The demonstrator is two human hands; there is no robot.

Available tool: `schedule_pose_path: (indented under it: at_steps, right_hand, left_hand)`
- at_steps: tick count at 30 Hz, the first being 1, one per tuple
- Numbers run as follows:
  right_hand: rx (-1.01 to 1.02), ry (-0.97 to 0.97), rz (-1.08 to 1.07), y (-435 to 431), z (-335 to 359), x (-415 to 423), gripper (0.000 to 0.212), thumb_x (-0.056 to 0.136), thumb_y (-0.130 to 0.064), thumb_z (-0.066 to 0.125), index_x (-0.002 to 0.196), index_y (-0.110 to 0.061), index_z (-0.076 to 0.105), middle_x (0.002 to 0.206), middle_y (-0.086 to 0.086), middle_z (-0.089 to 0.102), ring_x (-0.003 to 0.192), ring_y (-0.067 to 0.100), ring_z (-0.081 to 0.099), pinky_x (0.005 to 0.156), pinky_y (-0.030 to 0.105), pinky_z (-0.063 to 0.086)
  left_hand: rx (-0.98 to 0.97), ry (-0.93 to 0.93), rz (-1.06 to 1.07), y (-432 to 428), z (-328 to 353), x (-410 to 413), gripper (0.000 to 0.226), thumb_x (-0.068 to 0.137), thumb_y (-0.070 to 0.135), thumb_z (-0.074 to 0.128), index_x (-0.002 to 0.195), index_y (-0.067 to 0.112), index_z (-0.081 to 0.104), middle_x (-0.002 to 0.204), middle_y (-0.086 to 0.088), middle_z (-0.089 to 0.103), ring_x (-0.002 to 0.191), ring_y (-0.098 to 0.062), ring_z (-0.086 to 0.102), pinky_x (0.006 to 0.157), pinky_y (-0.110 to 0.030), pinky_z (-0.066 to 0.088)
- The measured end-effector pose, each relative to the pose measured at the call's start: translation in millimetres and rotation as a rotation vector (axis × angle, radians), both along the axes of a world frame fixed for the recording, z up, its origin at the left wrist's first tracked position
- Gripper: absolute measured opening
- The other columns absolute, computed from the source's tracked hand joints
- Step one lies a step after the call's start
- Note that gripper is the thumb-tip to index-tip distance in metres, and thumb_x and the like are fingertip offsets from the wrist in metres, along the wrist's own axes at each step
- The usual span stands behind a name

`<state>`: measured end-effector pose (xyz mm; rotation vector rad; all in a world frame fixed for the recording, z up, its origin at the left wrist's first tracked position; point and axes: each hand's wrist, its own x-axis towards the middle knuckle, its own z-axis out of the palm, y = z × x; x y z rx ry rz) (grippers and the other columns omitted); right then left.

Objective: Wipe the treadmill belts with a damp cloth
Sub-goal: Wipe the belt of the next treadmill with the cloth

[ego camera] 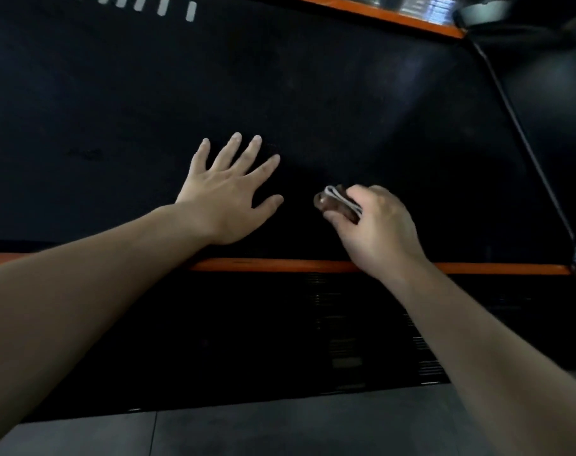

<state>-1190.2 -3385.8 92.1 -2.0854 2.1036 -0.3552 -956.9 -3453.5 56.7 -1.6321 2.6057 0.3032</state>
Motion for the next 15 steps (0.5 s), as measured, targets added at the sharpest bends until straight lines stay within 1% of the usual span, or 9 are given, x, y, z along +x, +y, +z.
schedule_pose_path:
  at_steps: [1,3,5,8,10,12,14,15]
  right_hand:
    - [0.029,-0.002,0.01,2.8,3.6,-5.3,0.027,0.09,-0.043,0.071,0.084,-0.021,0.057,0.079,-0.005,0.051,0.075,0.017,0.052,0.064,0.033,0.041]
    - [0.04,0.031,-0.061,7.2,8.9,-29.6,0.028,0.089,-0.044,0.07,0.08,-0.021,0.055,0.076,-0.004,0.049,0.073,0.021,0.053,0.063,0.033,0.039]
    - [0.0,0.074,-0.188,14.1,11.9,-49.5,0.029,0.09,-0.044,0.067,0.084,-0.017,0.057,0.078,0.002,0.053,0.075,0.029,0.059,0.063,0.033,0.038]
    - [-0.034,0.122,-0.293,20.0,10.3,-32.8,0.029,0.092,-0.045,0.065,0.085,-0.018,0.056,0.079,0.002,0.054,0.072,0.027,0.056,0.062,0.032,0.034]
    - [0.001,0.107,-0.255,15.1,9.2,-1.6,0.03,0.092,-0.05,0.063,0.082,-0.024,0.051,0.076,-0.002,0.053,0.067,0.022,0.048,0.06,0.031,0.03]
    - [0.046,0.074,-0.14,8.4,6.3,28.5,0.033,0.092,-0.054,0.061,0.082,-0.026,0.047,0.075,-0.006,0.051,0.064,0.017,0.042,0.054,0.03,0.027]
    - [0.058,0.052,-0.057,-0.9,3.2,39.0,0.034,0.092,-0.054,0.061,0.08,-0.027,0.044,0.077,-0.006,0.052,0.065,0.016,0.046,0.052,0.029,0.026]
    - [0.056,0.055,-0.042,-6.0,2.8,35.1,0.035,0.091,-0.055,0.061,0.079,-0.026,0.044,0.079,-0.005,0.054,0.069,0.019,0.051,0.054,0.03,0.028]
  left_hand:
    - [0.007,0.0,-0.018,-2.0,2.8,6.1,0.077,0.095,0.073,0.01,0.164,0.04,-0.003,0.172,0.004,-0.016,0.157,-0.019,-0.019,0.127,-0.054,-0.009]
    - [0.018,-0.003,-0.035,-4.7,6.5,24.8,0.078,0.095,0.073,0.011,0.164,0.04,-0.002,0.172,0.005,-0.017,0.157,-0.015,-0.021,0.127,-0.049,-0.008]
    - [0.018,-0.016,0.02,-4.9,5.4,46.9,0.079,0.093,0.077,0.011,0.163,0.042,-0.002,0.172,0.005,-0.017,0.157,-0.016,-0.021,0.126,-0.054,-0.01]
    - [0.019,-0.046,0.086,-1.6,0.9,63.7,0.08,0.091,0.08,0.007,0.162,0.045,-0.005,0.172,0.006,-0.018,0.156,-0.019,-0.023,0.123,-0.062,-0.012]
    - [0.008,-0.049,0.091,-2.0,-1.9,62.4,0.08,0.091,0.08,0.007,0.162,0.045,-0.004,0.172,0.006,-0.017,0.157,-0.019,-0.023,0.123,-0.063,-0.011]
    - [0.001,-0.039,0.092,-2.0,-2.3,60.9,0.079,0.091,0.08,0.008,0.162,0.045,-0.002,0.172,0.006,-0.015,0.157,-0.018,-0.022,0.124,-0.061,-0.012]
    - [-0.007,-0.022,0.103,-2.1,-3.3,62.2,0.081,0.09,0.082,0.007,0.162,0.045,0.001,0.173,0.007,-0.012,0.157,-0.017,-0.02,0.124,-0.061,-0.012]
    - [-0.01,-0.019,0.109,-2.4,-3.5,62.6,0.082,0.09,0.081,0.007,0.162,0.045,0.002,0.173,0.007,-0.011,0.157,-0.016,-0.02,0.124,-0.06,-0.012]
